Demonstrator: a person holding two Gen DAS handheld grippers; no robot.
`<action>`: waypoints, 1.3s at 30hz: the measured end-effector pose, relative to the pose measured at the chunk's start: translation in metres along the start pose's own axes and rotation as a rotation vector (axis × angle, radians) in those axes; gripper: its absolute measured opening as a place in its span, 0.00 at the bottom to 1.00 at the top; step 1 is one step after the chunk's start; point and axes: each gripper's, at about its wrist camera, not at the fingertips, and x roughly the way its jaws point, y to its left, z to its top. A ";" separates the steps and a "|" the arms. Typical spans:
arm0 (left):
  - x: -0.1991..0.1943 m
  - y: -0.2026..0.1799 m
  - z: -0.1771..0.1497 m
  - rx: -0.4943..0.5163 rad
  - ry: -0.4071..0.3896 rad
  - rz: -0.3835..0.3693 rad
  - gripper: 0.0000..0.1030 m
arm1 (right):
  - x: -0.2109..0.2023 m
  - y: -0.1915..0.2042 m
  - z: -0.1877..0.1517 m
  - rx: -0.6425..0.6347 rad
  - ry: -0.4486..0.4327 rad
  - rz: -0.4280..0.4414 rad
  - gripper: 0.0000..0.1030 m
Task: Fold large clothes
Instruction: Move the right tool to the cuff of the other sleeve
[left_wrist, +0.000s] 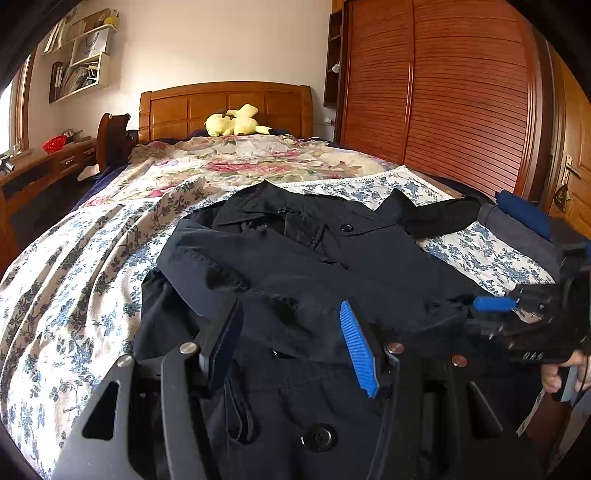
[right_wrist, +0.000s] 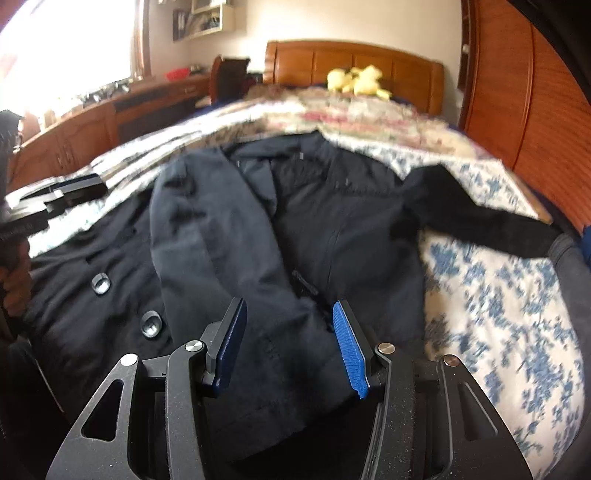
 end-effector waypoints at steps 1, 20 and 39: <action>0.001 0.000 0.000 -0.001 0.002 -0.003 0.52 | 0.007 -0.001 -0.004 0.003 0.026 -0.005 0.48; 0.042 -0.027 0.015 -0.002 0.023 -0.066 0.52 | -0.016 -0.054 0.012 0.068 0.040 -0.086 0.57; 0.076 -0.056 0.009 0.029 0.090 -0.115 0.52 | 0.038 -0.236 0.053 0.276 0.046 -0.297 0.58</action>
